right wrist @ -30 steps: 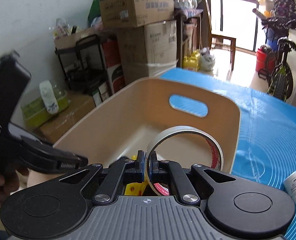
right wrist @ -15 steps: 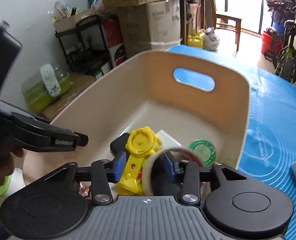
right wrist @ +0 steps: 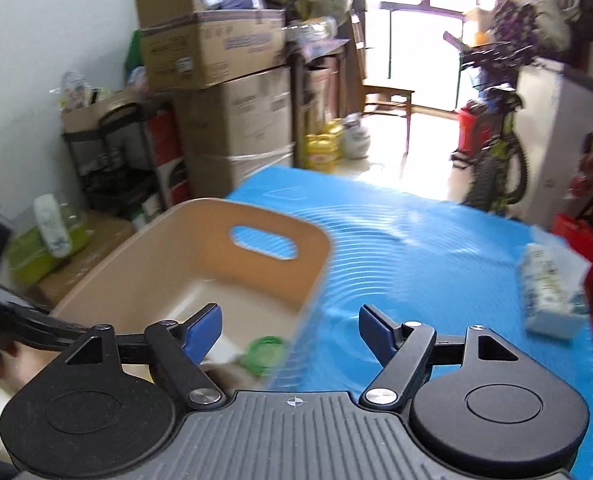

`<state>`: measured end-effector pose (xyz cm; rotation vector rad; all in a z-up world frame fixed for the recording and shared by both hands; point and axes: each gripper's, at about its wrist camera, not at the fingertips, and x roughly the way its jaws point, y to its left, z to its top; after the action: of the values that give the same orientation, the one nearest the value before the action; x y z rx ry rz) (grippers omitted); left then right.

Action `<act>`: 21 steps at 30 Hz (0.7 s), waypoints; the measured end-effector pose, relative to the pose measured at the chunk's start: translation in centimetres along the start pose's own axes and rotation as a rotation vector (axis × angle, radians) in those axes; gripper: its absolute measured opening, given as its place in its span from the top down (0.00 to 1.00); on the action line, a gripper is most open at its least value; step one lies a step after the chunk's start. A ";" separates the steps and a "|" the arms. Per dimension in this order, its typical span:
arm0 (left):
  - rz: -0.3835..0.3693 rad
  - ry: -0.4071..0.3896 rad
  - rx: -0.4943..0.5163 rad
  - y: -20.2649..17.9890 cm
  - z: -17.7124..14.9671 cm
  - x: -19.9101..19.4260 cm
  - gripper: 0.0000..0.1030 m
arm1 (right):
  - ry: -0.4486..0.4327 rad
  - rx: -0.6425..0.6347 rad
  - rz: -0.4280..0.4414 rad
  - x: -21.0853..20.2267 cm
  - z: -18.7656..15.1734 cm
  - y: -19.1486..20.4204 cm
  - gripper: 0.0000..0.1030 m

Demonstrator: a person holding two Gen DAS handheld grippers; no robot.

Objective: Organize rigid objects
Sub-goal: 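Move the right gripper to the white medicine bottle and grasp it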

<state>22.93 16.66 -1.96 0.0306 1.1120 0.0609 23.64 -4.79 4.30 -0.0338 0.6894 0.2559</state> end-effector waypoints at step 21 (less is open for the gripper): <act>0.004 0.002 0.002 -0.2 0.0 0.0 0.89 | 0.031 0.062 -0.207 6.9 -5.9 -13.0 0.18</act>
<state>22.93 16.47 -2.01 0.0345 1.1135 0.0640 28.32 -16.54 -5.33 -0.0495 0.7185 0.0349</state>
